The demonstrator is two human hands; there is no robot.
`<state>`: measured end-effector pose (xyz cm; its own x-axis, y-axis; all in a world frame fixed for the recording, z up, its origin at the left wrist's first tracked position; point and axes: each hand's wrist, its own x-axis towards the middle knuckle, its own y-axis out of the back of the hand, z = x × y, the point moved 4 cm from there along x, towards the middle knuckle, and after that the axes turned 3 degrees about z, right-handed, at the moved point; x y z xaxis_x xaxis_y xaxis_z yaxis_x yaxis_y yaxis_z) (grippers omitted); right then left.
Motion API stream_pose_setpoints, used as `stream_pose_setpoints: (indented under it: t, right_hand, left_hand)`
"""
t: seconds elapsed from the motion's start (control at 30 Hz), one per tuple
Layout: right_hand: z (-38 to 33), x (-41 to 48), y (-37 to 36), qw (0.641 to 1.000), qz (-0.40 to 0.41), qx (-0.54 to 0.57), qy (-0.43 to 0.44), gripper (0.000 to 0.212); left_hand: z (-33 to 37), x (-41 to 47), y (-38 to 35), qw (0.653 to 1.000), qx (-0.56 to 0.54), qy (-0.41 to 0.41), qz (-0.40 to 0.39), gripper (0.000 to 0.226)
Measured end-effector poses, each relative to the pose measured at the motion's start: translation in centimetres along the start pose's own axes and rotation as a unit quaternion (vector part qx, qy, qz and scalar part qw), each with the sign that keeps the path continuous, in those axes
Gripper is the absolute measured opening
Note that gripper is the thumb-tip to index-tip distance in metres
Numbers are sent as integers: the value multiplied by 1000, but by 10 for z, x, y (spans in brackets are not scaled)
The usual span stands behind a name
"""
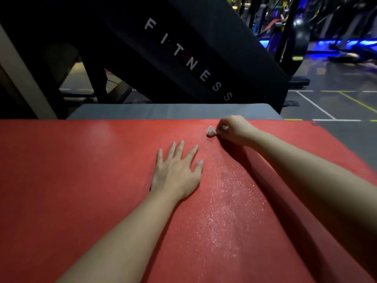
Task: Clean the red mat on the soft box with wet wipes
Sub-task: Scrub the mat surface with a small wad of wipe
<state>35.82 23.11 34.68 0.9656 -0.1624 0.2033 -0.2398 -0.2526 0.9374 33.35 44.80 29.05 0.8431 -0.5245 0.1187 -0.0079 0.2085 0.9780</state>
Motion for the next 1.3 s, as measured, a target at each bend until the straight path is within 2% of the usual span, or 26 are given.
stream_pose_setpoints:
  t: [0.13, 0.23, 0.3, 0.4, 0.47, 0.57, 0.73, 0.8, 0.9, 0.93, 1.03, 1.1, 1.2, 1.3]
  right_hand:
    - [2, 26, -8, 999, 27, -6, -46, 22]
    - [3, 12, -1, 996, -62, 49, -32, 20]
    - [2, 3, 5, 993, -113, 38, 4, 19]
    - [5, 18, -4, 998, -51, 13, 24, 12]
    - [10, 35, -13, 1000, 4, 5, -3, 22]
    - [25, 57, -16, 997, 44, 18, -56, 36]
    - [50, 57, -6, 995, 63, 10, -74, 19]
    - [54, 43, 3, 997, 34, 31, -58, 12]
    - [49, 14, 12, 994, -61, 94, -9, 13]
    - [49, 9, 12, 993, -55, 103, -1, 13]
    - [48, 12, 2, 993, 55, 96, -29, 13]
    - [43, 15, -6, 991, 89, 88, -56, 13]
    - [35, 1, -5, 996, 49, 70, -40, 13]
    - [22, -46, 9, 998, -33, 44, 39, 10]
  left_hand:
    - [1, 0, 2, 1000, 1, 1, 3, 61]
    - [1, -1, 0, 1000, 2, -3, 0, 61]
    - [0, 0, 0, 1000, 4, -3, 4, 61]
    - [-2, 2, -3, 1000, 6, 2, 1, 61]
    - [-1, 1, -3, 1000, 4, 5, -3, 60]
    - [-1, 0, 0, 1000, 4, 5, -2, 60]
    - [-1, 2, 1, 1000, 1, 4, -4, 60]
    - [0, 1, 1, 1000, 3, 3, -5, 60]
    - [0, 2, 0, 1000, 6, 5, -2, 60]
    - [0, 2, 0, 1000, 8, 6, -1, 60]
    - [-1, 3, -1, 1000, 9, 8, -3, 60]
    - [-1, 3, 0, 1000, 7, 9, -4, 60]
    - [-1, 3, 0, 1000, 4, 9, -4, 61]
    - [-2, 5, 0, 1000, 4, 9, -3, 61]
